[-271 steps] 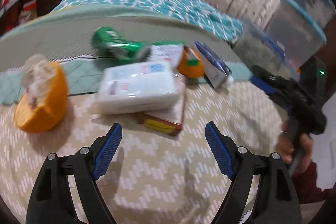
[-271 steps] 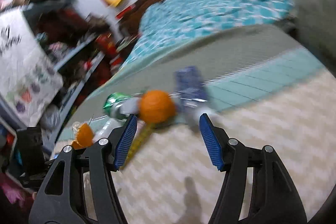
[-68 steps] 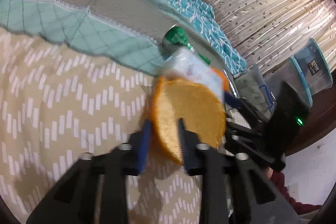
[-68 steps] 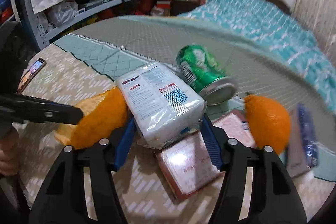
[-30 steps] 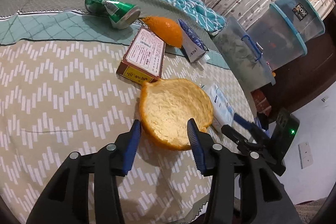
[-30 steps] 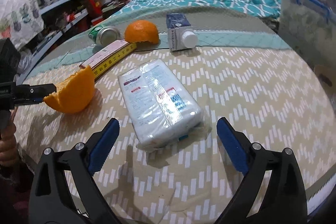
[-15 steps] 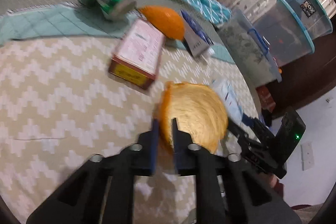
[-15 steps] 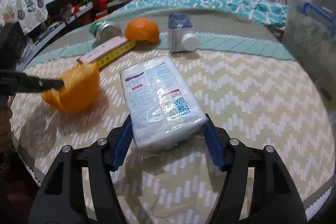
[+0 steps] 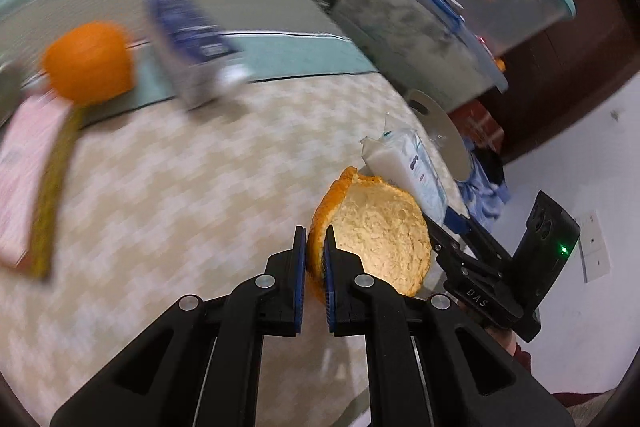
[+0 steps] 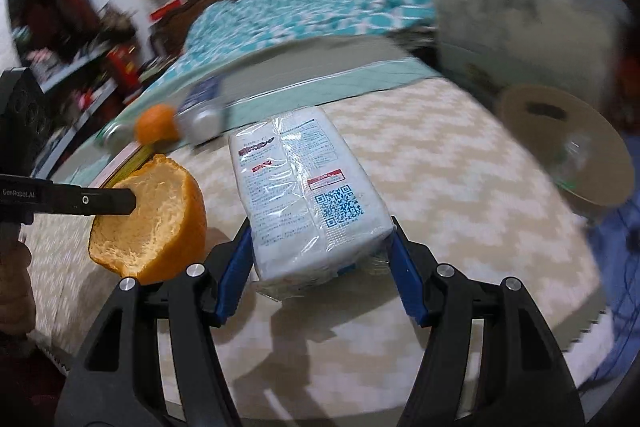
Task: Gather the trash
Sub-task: 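Carry the orange peel and tissue pack in both tools to the beige bin, then open both tools to drop the peel and tissue pack into the bin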
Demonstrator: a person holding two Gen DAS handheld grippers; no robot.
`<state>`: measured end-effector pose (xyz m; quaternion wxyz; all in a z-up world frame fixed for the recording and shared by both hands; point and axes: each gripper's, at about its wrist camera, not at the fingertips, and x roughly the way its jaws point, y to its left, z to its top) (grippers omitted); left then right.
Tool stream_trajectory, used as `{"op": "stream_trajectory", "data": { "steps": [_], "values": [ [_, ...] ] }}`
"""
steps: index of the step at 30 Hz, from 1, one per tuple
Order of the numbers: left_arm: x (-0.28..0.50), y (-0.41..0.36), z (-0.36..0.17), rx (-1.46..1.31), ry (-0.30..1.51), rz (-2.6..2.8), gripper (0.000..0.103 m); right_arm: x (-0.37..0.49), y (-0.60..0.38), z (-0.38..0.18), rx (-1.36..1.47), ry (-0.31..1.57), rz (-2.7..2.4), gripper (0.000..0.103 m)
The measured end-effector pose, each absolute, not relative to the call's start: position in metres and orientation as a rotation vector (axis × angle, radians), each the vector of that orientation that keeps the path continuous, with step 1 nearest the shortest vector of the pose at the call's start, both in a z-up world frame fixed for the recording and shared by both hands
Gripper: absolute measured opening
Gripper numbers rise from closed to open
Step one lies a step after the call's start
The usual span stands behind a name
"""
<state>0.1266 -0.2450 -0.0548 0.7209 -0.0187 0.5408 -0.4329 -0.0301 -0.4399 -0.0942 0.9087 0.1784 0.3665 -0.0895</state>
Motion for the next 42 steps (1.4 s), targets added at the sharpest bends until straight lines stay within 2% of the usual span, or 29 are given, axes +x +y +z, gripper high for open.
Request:
{"op": "stream_trajectory", "data": {
  "steps": [14, 17, 18, 19, 20, 21, 23, 24, 30, 42],
  "values": [
    [0.132, -0.458, -0.041, 0.152, 1.185, -1.141, 0.007, -0.073, -0.607, -0.102, 0.603, 0.661, -0.494, 0.067],
    [0.133, -0.505, -0.04, 0.193, 1.166, -1.159, 0.008, -0.071, -0.628, -0.103, 0.64, 0.656, -0.509, 0.074],
    [0.133, -0.517, -0.04, 0.201, 1.161, -1.158, 0.008, -0.073, -0.632, -0.104, 0.656, 0.647, -0.519, 0.082],
    [0.134, -0.532, -0.042, 0.211, 1.155, -1.152, 0.009, -0.074, -0.636, -0.104, 0.669, 0.636, -0.531, 0.085],
    [0.135, -0.541, -0.043, 0.215, 1.154, -1.142, 0.014, -0.076, -0.641, -0.104, 0.683, 0.624, -0.545, 0.087],
    [0.137, -0.554, -0.046, 0.215, 1.158, -1.128, 0.023, -0.078, -0.644, -0.103, 0.688, 0.614, -0.559, 0.087],
    [0.137, -0.566, -0.048, 0.221, 1.152, -1.118, 0.031, -0.085, -0.646, -0.101, 0.687, 0.58, -0.6, 0.087],
    [0.136, -0.57, -0.048, 0.224, 1.145, -1.117, 0.032, -0.091, -0.647, -0.1, 0.688, 0.562, -0.614, 0.087],
    [0.126, -0.55, -0.044, 0.232, 1.121, -1.145, 0.034, -0.11, -0.639, -0.105, 0.72, 0.525, -0.641, 0.087],
    [0.098, -0.407, -0.054, 0.326, 1.01, -1.007, 0.036, -0.09, -0.57, -0.104, 0.751, 0.562, -0.479, 0.087]
  ]
}}
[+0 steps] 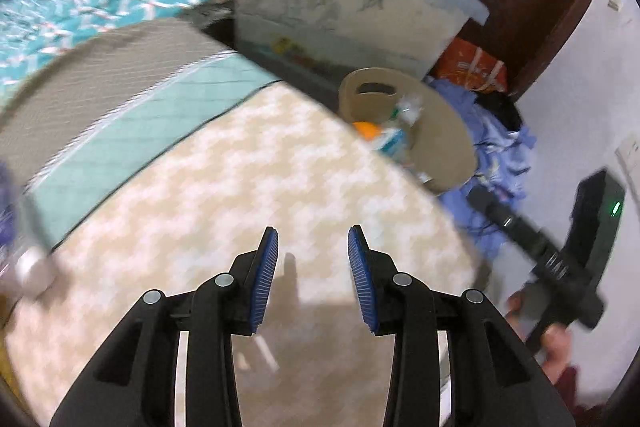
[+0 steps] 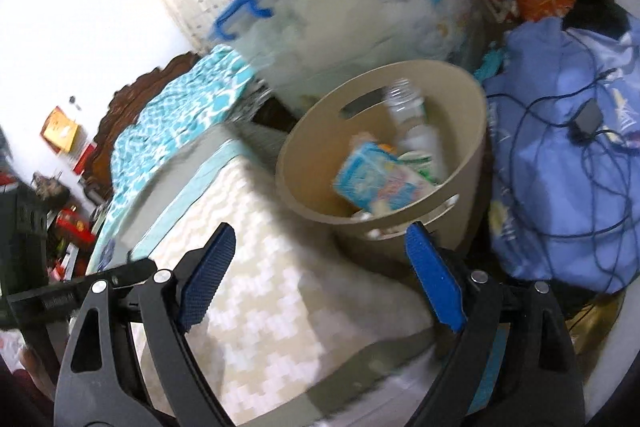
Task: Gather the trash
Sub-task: 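Open both tools to drop the peel and tissue pack into the bin, then move both tools back to the bed over the red box and blue carton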
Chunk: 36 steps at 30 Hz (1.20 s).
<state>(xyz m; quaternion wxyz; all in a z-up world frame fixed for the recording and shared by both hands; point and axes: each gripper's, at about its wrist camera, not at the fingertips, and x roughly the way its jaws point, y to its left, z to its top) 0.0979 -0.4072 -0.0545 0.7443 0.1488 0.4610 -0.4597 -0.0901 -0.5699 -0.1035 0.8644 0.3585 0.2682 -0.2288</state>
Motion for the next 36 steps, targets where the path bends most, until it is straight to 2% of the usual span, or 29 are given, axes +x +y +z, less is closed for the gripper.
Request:
{"op": "stream_trajectory", "data": {
  "steps": [2, 15, 36],
  "values": [
    [0.096, -0.384, -0.053, 0.344, 0.976, -0.964, 0.039, -0.086, -0.555, -0.101, 0.742, 0.566, -0.46, 0.087],
    [0.092, -0.264, -0.046, 0.314, 0.907, -0.785, 0.04, -0.068, -0.476, -0.088, 0.678, 0.627, -0.377, 0.087],
    [0.107, -0.145, -0.051, 0.177, 0.907, -0.597, 0.044, -0.017, -0.377, -0.078, 0.557, 0.747, -0.211, 0.087]
  ]
}}
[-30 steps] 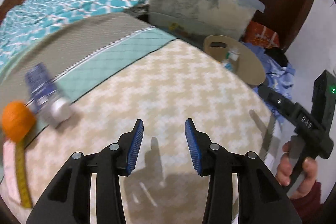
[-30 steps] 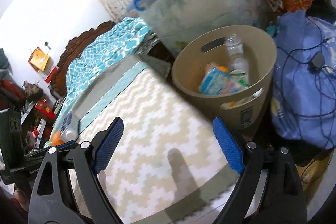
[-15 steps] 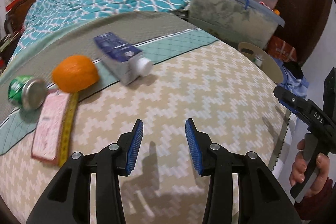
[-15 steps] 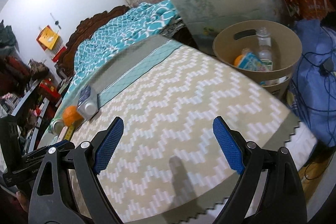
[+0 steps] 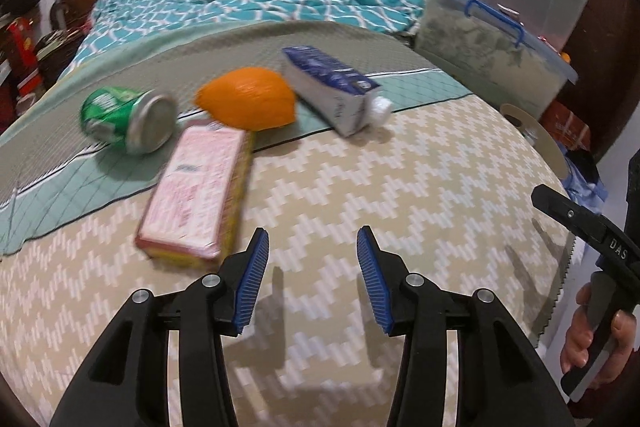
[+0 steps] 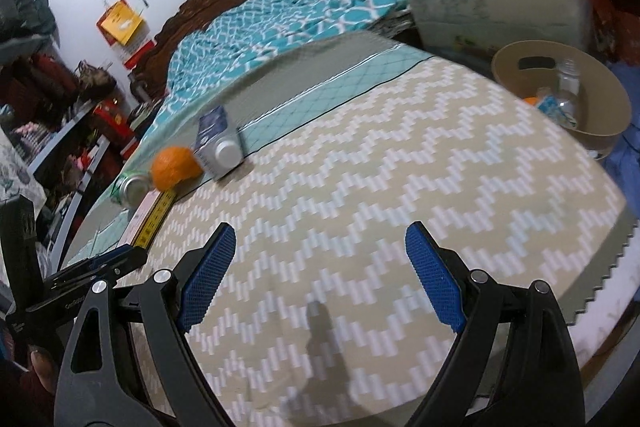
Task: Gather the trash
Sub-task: 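Move both tools back to the bed over the red box and blue carton, then close the left tool on the red-and-white box while the right tool closes on the blue milk carton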
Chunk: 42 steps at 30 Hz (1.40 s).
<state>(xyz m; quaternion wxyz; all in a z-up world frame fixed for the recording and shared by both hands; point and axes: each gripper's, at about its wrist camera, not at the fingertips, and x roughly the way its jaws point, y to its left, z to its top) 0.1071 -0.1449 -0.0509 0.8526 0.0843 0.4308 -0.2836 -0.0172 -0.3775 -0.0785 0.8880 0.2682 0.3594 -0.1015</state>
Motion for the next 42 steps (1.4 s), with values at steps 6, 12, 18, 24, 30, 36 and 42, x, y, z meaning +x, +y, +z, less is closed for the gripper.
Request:
{"op": "stream_trajectory", "data": {
  "steps": [6, 12, 18, 24, 30, 36, 42],
  "values": [
    [0.111, -0.117, -0.051, 0.142, 0.901, -0.55, 0.044, -0.005, -0.361, -0.081, 0.546, 0.778, -0.184, 0.087],
    [0.117, -0.089, -0.051, 0.098, 0.895, -0.515, 0.045, 0.012, -0.339, -0.082, 0.507, 0.81, -0.137, 0.087],
    [0.132, -0.054, -0.053, 0.019, 0.91, -0.438, 0.048, 0.033, -0.312, -0.082, 0.459, 0.836, -0.067, 0.087],
    [0.147, -0.045, -0.039, 0.017, 0.856, -0.409, 0.07, 0.043, -0.295, -0.09, 0.439, 0.867, -0.03, 0.087],
    [0.168, -0.08, -0.047, 0.133, 0.866, -0.44, 0.083, 0.043, -0.295, -0.098, 0.446, 0.891, -0.024, 0.087],
    [0.184, -0.094, -0.069, 0.171, 0.935, -0.405, 0.074, 0.058, -0.298, -0.09, 0.433, 0.883, -0.004, 0.087],
    [0.177, -0.075, -0.068, 0.127, 0.933, -0.421, 0.07, 0.082, -0.285, -0.081, 0.413, 0.857, 0.047, 0.087]
  ]
}}
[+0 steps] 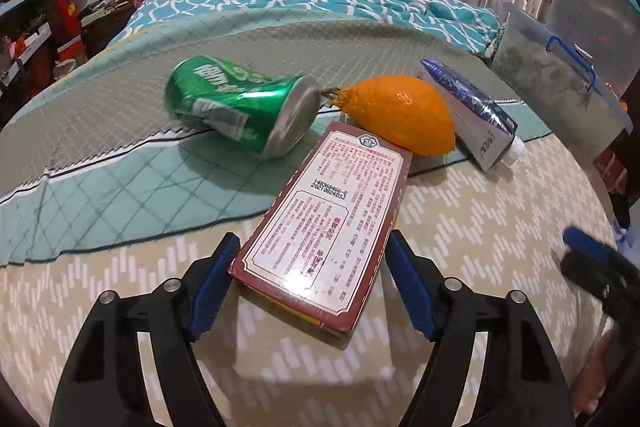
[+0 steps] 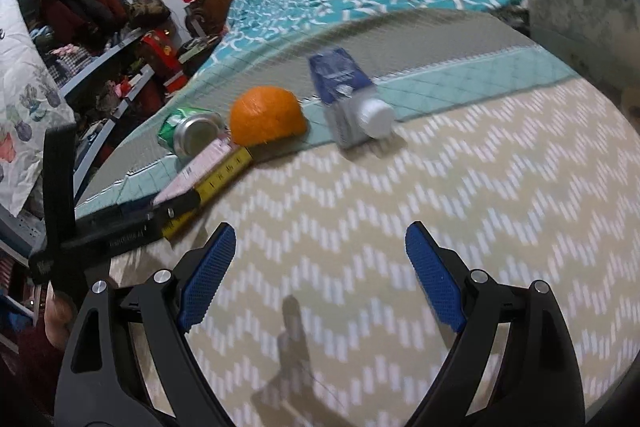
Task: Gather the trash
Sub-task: 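Close the left tool on the red-and-white box while the right tool closes on the blue milk carton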
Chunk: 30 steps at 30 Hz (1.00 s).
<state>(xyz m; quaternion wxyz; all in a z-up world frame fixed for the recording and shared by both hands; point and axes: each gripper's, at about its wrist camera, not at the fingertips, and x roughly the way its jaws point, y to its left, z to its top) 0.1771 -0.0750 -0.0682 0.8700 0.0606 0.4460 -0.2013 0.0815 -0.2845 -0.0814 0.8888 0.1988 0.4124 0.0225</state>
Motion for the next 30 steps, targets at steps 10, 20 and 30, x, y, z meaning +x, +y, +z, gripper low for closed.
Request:
{"op": "stream_trajectory", "data": {
  "steps": [10, 20, 30],
  "values": [
    [0.138, -0.033, -0.067, 0.083, 0.921, -0.403, 0.07, 0.108, -0.278, -0.082, 0.333, 0.839, 0.027, 0.087],
    [0.139, -0.048, -0.073, 0.167, 0.945, -0.357, 0.08, 0.211, -0.318, -0.096, 0.27, 0.906, -0.099, 0.088],
    [0.14, -0.043, -0.07, 0.136, 0.931, -0.375, 0.07, 0.154, -0.313, -0.106, 0.316, 0.923, -0.013, 0.054]
  ]
}}
